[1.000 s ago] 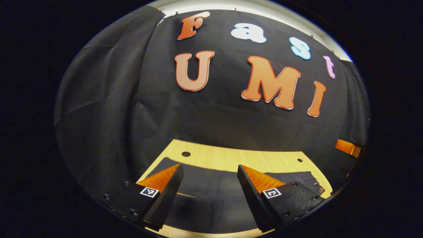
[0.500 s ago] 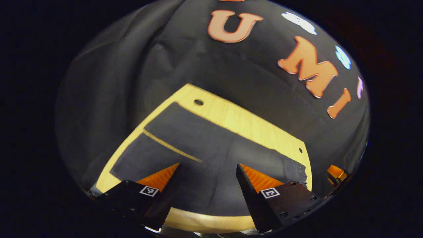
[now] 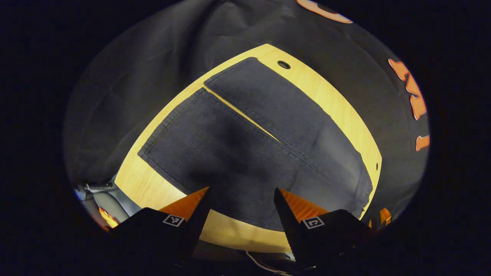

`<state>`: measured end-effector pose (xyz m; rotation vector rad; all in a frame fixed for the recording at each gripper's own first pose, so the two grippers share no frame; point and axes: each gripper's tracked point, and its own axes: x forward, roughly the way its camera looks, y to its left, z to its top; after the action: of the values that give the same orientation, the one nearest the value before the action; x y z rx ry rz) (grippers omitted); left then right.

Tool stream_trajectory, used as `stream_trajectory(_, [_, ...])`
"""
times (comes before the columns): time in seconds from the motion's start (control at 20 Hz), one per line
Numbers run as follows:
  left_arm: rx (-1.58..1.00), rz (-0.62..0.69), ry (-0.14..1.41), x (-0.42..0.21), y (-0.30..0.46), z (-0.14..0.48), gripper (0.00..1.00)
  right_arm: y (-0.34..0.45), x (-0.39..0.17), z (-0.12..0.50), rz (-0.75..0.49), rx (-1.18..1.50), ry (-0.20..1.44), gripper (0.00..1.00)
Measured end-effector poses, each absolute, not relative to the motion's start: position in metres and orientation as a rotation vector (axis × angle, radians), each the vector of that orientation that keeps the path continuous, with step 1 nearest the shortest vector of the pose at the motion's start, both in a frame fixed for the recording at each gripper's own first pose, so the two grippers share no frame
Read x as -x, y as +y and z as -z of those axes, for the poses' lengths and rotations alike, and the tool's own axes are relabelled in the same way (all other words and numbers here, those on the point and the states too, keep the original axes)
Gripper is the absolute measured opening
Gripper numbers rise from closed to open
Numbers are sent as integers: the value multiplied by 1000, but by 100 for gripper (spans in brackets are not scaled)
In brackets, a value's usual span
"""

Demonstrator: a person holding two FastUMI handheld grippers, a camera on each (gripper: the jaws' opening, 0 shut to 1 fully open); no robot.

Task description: Grasp the waist and the cuffs of the jeans and fold them to make the two legs overlap; first hold the waist and fold one-third of the jeans toward the cuffs, then hold the cuffs and fold the remaining one-third in the same direction to finish folding.

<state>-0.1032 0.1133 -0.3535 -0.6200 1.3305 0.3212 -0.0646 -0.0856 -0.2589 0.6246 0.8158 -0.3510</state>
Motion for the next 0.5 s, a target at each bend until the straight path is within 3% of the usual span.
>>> stream_trajectory(0.2, [673,-378,1365,106,117,359,96,-121,85,296,434,-784,919,88])
stream_trajectory(0.3, [692,-409,1386,111,119,364,96,-135,95,311,479,-851,960,82])
stream_trajectory(0.35, [688,-432,1391,115,126,368,95,-143,102,320,510,-876,986,72])
stream_trajectory(0.4, [681,-460,1398,118,133,370,96,-152,115,332,546,-891,1030,82])
stream_trajectory(0.5, [687,-512,1407,126,146,371,95,-169,133,349,606,-914,1073,82])
